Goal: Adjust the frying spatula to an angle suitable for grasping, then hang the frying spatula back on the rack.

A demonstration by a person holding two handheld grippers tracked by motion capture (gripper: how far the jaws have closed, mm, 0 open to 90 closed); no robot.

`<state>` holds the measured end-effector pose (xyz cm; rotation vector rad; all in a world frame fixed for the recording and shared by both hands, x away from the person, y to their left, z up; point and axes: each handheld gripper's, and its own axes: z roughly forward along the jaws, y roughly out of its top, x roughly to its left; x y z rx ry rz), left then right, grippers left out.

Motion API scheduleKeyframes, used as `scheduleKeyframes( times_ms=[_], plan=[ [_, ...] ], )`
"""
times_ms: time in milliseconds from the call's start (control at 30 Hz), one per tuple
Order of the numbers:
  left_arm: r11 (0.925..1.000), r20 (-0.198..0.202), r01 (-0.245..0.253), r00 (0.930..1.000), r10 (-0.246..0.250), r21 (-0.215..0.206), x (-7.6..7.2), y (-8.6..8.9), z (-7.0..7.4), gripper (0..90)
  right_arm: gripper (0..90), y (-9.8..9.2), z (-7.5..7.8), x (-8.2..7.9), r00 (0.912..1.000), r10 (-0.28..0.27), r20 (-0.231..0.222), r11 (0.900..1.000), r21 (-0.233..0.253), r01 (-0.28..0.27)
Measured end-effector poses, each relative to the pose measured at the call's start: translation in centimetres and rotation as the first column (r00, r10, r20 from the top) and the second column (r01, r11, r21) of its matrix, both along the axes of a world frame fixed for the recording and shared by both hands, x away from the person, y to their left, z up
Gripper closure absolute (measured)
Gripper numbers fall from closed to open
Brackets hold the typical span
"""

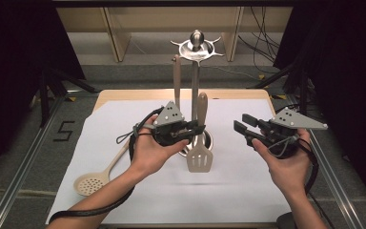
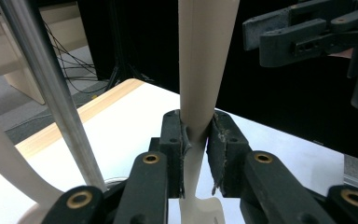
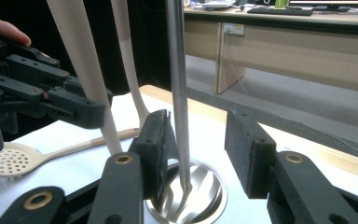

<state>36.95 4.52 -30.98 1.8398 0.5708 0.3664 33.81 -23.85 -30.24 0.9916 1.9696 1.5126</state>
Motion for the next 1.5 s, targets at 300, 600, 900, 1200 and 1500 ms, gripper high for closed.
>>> scheduleKeyframes(
  times_ms=[300,600,900,1200,1500],
  plan=[
    [0.9997,-0.007,-0.022,0.9997,0.022,0.005,0.7,0.0,0.4,76.0,60.0,-0.1,-0.1,0.1,1.0000,-0.002,-0.005,1.000,0.005,0.002],
    [0.9995,-0.014,-0.032,0.9994,0.032,0.007,1.0,0.3,0.8,76.0,60.0,-0.1,-0.3,0.1,1.0000,-0.001,-0.007,1.000,0.013,0.001],
    [0.9991,-0.003,-0.034,0.9994,0.034,0.024,1.6,0.3,1.9,76.0,59.9,-0.7,-0.2,0.0,1.0000,-0.006,0.002,1.000,0.009,0.006],
    [0.9991,-0.020,-0.031,0.9993,0.031,0.028,2.0,0.5,2.6,76.1,60.0,-1.6,-0.1,0.0,0.9989,-0.039,-0.026,0.998,0.047,0.040],
    [0.9990,-0.029,-0.036,0.9989,0.037,0.025,2.1,0.7,2.7,76.1,60.0,-1.9,0.3,0.1,0.9992,-0.039,-0.001,0.998,0.049,0.039]
  ],
)
